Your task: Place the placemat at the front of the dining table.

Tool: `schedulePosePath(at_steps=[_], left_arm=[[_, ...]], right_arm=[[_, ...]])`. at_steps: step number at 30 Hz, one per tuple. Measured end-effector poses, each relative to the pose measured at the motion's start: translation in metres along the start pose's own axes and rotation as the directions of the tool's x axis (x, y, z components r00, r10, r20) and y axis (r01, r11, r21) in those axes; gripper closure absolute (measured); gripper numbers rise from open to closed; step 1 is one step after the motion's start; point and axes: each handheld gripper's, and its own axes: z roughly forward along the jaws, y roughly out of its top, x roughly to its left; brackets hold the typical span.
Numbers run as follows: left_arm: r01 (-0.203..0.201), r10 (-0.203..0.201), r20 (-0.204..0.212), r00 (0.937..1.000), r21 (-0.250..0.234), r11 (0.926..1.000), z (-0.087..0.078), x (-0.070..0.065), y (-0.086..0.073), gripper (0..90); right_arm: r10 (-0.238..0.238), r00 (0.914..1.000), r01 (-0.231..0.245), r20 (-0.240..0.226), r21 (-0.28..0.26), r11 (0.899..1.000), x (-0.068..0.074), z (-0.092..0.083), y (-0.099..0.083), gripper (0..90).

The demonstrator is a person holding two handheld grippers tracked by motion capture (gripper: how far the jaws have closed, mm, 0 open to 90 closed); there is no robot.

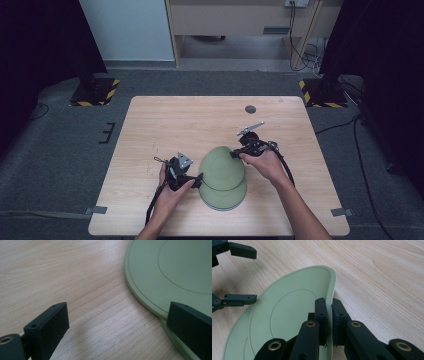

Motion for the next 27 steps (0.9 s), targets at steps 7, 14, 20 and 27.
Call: schedulePosePath(at_steps=[7, 14, 20, 27], left_arm=[[0.001, 0.0, 0.005, 1.0, -0.022, 0.9998, -0.008, 0.006, 0.0, 3.0], [0.009, -0.009, 0.0, 1.0, -0.027, 0.9996, -0.011, 0.01, -0.001, 3.2], [0.012, -0.012, -0.005, 0.9999, -0.014, 0.9998, -0.012, 0.015, -0.004, 3.8], [0.018, -0.018, -0.008, 0.9998, -0.015, 0.9997, -0.014, 0.018, -0.004, 3.7]], right_arm=[[-0.005, 1.0, 0.005, 0.002, -0.024, 1.0, 0.003, -0.011, 0.009, 85.5], [-0.032, 0.9992, 0.032, 0.026, -0.012, 0.999, 0.007, -0.016, 0.017, 85.5], [-0.049, 0.9981, 0.049, 0.037, -0.01, 0.999, 0.01, -0.019, 0.024, 85.5], [-0.056, 0.9976, 0.057, 0.04, -0.023, 0.998, 0.013, -0.023, 0.028, 85.6]])
